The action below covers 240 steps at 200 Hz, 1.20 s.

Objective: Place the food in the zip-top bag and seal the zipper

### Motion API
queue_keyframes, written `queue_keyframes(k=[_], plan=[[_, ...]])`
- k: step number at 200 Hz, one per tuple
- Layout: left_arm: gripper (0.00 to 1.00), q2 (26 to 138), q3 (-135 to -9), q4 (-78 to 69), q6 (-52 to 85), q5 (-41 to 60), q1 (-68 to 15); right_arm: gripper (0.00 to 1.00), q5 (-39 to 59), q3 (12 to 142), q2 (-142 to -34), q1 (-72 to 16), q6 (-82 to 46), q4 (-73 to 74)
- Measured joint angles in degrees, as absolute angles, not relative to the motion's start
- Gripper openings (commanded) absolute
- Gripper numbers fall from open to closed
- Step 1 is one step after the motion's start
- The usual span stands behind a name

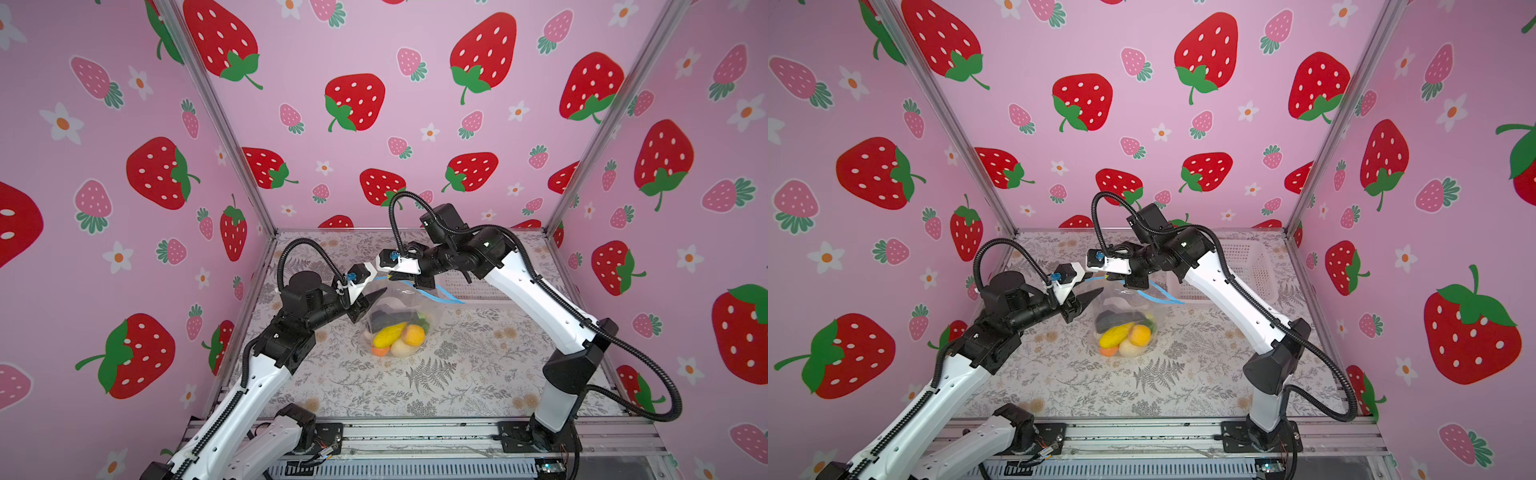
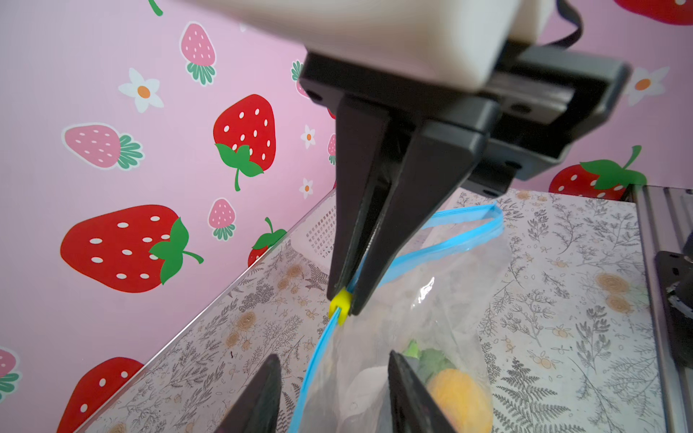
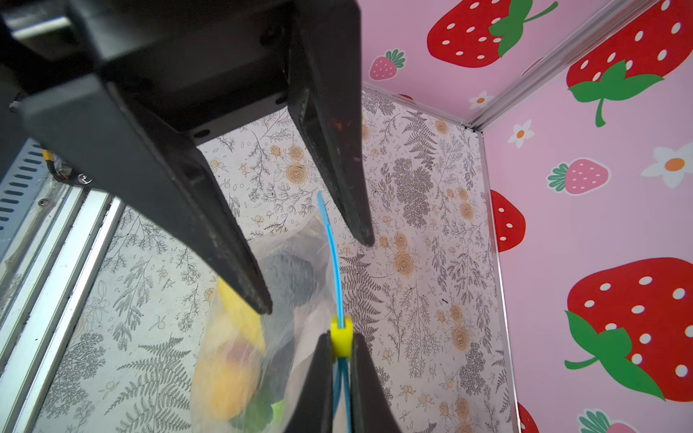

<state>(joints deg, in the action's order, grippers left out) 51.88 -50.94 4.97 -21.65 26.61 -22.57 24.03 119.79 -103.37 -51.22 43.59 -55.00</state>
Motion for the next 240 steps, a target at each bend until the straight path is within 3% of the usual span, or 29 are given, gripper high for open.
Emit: queue_keyframes(k=[10,42,149,240], plan=[[0.38,52.01,-51.16,4.89,-22.11,26.59,-22.55,0.0,24.1,119.83,-103.44,-51.22,43.59,-55.02],[0.0,52.01,-51.29,4.86,-22.94,26.65,-22.48,0.0,24.34,119.83,-103.44,-51.22,43.59,-55.07],[0.0,47.59,-51.07,7.62,-23.03,21.04,-22.98,0.0,23.86,120.9,-103.44,-52.25,43.16,-54.89],[0.0,46.87,-50.61,7.49,-21.21,3.14,-23.51,0.0,18.59,121.08,-103.9,-51.9,41.85,-54.28]])
